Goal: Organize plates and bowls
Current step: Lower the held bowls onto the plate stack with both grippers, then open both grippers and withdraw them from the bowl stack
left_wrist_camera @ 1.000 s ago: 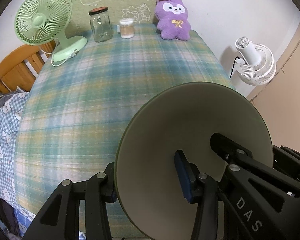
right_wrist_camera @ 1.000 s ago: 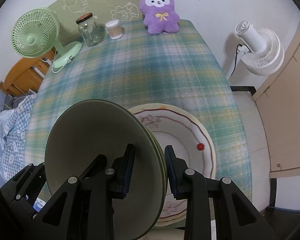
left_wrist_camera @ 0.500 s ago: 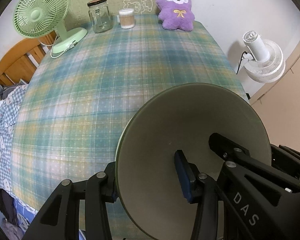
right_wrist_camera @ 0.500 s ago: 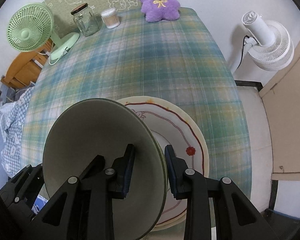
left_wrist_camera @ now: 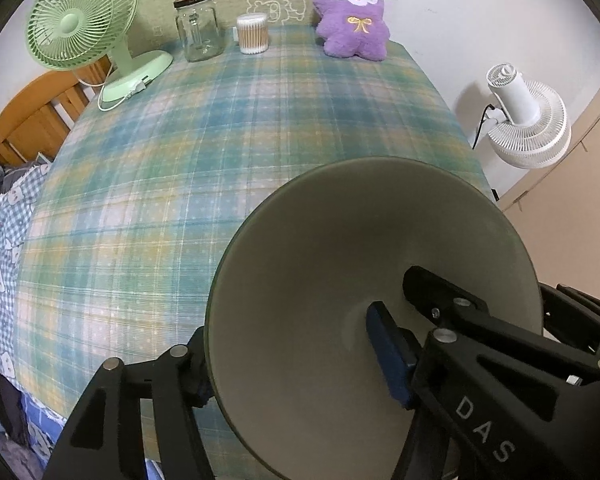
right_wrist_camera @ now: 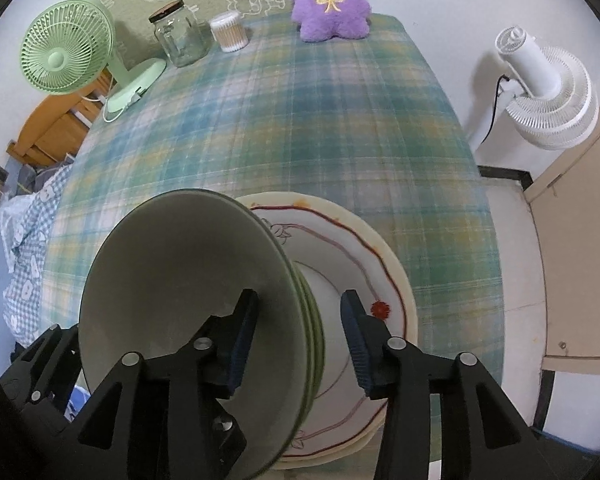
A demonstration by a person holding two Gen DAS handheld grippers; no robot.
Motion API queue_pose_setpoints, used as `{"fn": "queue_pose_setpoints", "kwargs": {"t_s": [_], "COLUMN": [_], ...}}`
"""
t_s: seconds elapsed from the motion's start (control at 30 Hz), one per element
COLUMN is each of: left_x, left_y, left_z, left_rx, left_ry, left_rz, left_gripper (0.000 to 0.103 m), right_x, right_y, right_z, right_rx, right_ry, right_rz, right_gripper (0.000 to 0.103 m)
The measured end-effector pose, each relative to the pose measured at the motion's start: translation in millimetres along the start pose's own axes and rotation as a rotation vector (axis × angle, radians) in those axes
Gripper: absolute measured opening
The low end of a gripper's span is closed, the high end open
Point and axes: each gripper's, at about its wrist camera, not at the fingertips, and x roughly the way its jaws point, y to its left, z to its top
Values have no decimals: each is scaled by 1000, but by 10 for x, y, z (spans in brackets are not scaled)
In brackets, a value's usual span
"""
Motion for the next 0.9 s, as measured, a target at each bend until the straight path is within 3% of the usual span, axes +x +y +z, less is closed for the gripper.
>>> {"fn": "queue_pose_setpoints", "kwargs": {"t_s": [0.47,0.9], "left_x": [-363,-823], "left_y": [110,675], "left_z": [-9,-26], "left_rx": [23,54], "left_ry": [-147,-290], "left_rz": [29,20], "left_gripper": [83,87], "right_x": [-435,-851], "right_y": [116,803], "right_z": [-22,-107], "right_rx": [-22,-13], "right_ry": [-137,-278], "right_rz": [-64,-145], "right_gripper": [71,74]}}
